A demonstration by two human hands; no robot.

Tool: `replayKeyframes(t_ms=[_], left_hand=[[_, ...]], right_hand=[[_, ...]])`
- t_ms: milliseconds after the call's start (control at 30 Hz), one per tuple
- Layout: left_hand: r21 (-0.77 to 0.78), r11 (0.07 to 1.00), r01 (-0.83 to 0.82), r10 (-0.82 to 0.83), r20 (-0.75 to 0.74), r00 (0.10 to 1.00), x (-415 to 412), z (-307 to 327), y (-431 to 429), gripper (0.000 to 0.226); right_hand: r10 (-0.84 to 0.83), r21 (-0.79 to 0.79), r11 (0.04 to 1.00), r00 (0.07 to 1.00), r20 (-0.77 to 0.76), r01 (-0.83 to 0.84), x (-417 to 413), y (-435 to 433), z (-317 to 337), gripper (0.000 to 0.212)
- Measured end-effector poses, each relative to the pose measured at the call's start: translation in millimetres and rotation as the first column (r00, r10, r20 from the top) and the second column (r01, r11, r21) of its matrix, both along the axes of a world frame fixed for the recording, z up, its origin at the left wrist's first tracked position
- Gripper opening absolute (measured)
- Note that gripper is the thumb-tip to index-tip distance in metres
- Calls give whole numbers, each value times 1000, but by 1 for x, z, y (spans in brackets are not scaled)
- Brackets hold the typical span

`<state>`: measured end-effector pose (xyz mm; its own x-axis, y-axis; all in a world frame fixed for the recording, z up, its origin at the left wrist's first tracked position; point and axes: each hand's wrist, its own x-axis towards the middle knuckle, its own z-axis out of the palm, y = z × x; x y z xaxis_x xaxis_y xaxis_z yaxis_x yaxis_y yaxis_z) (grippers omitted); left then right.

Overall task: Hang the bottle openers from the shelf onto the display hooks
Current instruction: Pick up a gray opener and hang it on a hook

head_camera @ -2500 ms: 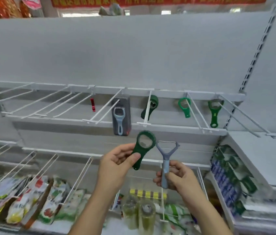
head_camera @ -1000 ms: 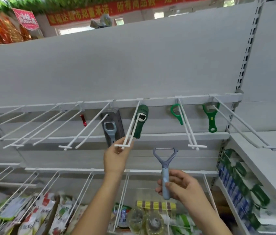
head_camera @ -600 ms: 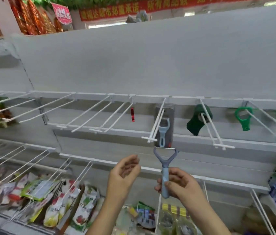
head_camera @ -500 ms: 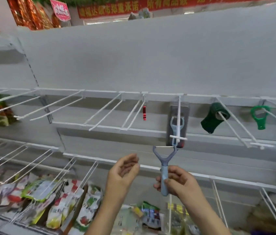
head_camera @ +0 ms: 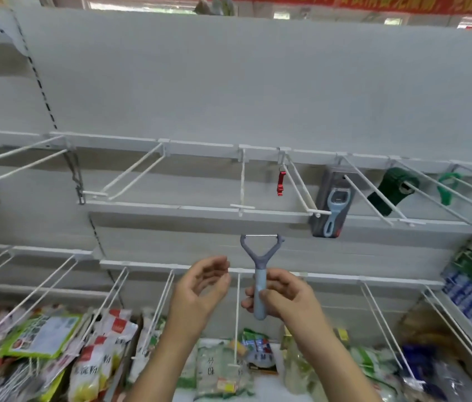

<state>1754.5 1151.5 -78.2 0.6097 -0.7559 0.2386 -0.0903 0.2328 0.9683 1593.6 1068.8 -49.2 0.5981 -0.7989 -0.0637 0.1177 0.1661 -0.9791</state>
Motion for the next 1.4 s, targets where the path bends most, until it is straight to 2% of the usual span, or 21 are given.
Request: replayKeyframes(t_ms=[167, 467, 667, 1033, 1133, 1400], left_hand=[[-17, 1000, 19, -19, 4, 1000, 6, 2, 21, 25], [-33, 998, -47, 46, -26, 999, 21, 0, 39, 25], [-27, 997, -71, 71, -11, 997, 27, 2, 42, 25], [28, 997, -70, 71, -17, 997, 33, -1, 49, 27], [26, 996, -82, 82, -29, 996, 40, -4, 51, 27], [39, 989, -140, 140, -15, 990, 64, -14, 56, 30]], right_hand=[[-9, -35, 999, 998, 57, 11, 6, 11, 8, 23], [45, -92, 995, 992, 117, -35, 17, 20, 18, 23], [6, -102, 995, 991, 136, 8, 28, 15, 23, 21], [-88, -55, 994, 995, 47, 91, 69, -27, 16, 20], [-148, -5, 989, 987, 61, 149, 90, -53, 17, 11], [-204, -33, 978, 979, -6, 204, 140, -115, 22, 11]])
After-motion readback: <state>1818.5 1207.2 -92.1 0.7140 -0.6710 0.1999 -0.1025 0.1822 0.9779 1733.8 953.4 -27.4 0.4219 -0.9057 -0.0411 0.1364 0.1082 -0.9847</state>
